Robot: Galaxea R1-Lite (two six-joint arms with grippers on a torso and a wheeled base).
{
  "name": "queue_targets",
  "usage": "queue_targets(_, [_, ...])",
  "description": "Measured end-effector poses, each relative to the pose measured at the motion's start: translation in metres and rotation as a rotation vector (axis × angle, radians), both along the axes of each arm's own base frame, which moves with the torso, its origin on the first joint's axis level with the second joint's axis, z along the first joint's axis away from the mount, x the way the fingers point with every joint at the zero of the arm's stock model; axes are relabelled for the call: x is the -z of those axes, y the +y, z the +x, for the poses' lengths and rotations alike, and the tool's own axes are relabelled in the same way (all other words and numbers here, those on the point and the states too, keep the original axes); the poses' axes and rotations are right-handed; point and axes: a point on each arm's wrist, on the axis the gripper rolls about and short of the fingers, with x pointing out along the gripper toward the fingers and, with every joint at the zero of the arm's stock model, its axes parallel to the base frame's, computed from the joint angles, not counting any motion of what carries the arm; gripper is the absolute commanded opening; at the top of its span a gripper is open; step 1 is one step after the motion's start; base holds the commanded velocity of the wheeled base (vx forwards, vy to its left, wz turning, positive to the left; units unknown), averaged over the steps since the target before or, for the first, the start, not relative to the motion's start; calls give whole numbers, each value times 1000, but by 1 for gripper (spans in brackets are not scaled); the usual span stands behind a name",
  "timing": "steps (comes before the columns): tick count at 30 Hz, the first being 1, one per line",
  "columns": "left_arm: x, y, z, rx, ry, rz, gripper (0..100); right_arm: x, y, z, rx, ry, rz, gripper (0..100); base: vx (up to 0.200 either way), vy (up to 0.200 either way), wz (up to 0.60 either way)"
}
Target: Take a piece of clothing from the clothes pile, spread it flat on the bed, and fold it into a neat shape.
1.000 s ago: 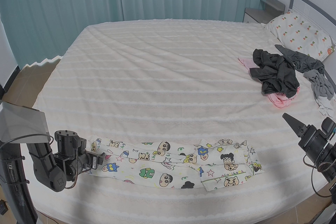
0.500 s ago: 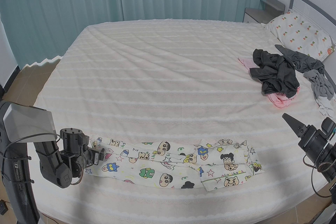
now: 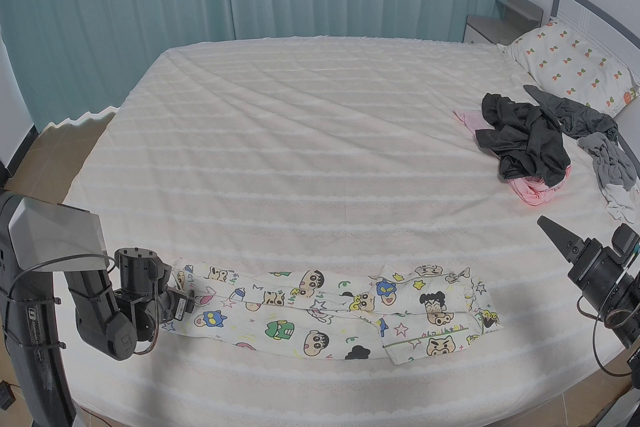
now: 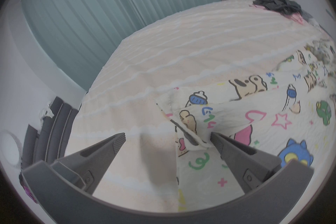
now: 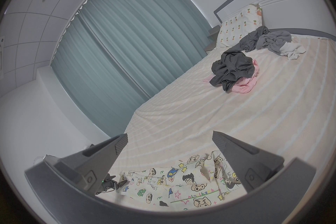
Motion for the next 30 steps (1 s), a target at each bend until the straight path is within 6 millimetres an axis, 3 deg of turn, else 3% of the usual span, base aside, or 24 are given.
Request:
queue_targets(22, [-17, 43, 9, -99, -3, 143, 100, -1, 0, -1, -1, -4, 1, 100, 0, 0, 0])
queue_targets(30, [-24, 53, 10, -24, -36, 82, 100, -1, 0, -1, -1, -5, 1, 100, 0, 0, 0])
